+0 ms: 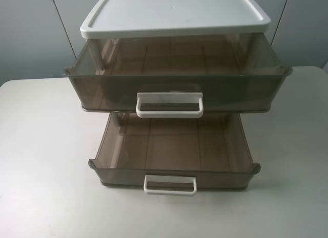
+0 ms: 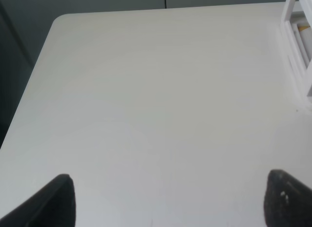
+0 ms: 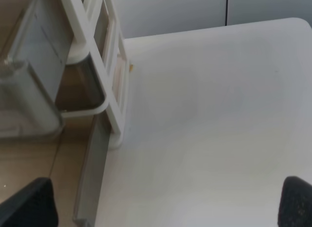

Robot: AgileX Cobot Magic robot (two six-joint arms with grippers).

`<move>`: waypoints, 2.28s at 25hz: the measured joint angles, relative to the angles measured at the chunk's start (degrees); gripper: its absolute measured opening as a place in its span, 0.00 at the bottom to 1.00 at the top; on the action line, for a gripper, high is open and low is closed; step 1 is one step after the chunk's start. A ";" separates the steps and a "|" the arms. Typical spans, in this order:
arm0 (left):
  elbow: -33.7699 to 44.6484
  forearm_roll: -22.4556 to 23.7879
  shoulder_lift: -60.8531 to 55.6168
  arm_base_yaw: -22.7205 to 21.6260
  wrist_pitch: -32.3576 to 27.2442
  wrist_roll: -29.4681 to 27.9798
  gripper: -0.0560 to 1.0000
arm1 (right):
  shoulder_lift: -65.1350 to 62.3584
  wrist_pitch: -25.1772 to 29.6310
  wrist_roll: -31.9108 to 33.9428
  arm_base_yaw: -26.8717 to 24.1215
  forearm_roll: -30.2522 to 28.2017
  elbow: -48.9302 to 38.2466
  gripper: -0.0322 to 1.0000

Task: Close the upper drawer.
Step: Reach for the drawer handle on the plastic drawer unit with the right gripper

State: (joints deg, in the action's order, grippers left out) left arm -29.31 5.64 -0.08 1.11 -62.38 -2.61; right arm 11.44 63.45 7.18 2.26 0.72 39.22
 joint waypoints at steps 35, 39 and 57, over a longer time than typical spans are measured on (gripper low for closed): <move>0.00 0.00 0.00 0.00 0.00 0.00 0.75 | 57.07 -3.27 -24.94 58.51 -0.10 25.04 0.71; 0.00 0.00 0.00 0.00 0.00 0.00 0.75 | 63.37 -2.11 -26.55 58.76 -0.15 25.04 0.71; 0.00 0.00 0.00 0.00 0.00 0.00 0.75 | 71.86 -8.68 -34.15 58.79 -3.21 25.04 0.71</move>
State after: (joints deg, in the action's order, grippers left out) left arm -29.31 5.64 -0.08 1.11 -62.38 -2.61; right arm 83.30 54.76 -26.97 61.04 -2.49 64.26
